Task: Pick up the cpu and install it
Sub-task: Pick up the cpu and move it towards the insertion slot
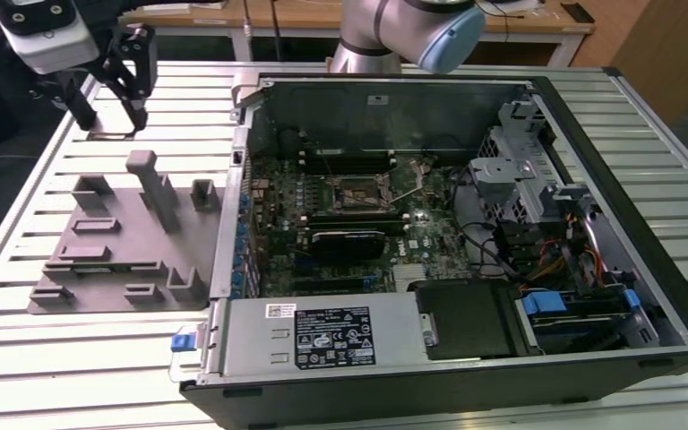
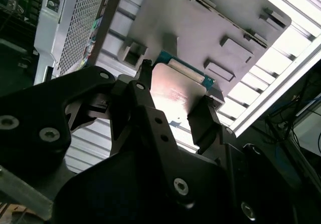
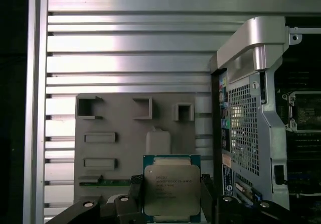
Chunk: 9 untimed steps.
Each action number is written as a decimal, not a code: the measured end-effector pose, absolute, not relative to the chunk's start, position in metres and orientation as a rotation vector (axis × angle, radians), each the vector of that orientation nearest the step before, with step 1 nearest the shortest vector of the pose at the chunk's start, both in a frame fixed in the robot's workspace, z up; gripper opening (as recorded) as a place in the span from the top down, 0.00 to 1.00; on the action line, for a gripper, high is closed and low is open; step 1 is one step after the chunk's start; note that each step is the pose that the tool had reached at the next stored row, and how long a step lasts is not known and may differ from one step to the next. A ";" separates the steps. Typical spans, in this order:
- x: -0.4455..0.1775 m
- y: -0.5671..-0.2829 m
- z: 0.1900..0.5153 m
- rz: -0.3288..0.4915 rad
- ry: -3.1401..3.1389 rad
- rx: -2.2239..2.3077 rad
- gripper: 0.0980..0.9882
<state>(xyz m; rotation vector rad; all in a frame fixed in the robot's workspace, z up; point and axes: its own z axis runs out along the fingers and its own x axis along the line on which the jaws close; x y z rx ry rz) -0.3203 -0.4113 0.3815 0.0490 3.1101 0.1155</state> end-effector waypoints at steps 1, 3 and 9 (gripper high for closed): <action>-0.318 -0.411 0.382 0.115 3.110 0.049 0.50; -0.313 -0.411 0.382 0.116 3.110 0.049 0.50; -0.298 -0.411 0.382 0.116 3.110 0.049 0.50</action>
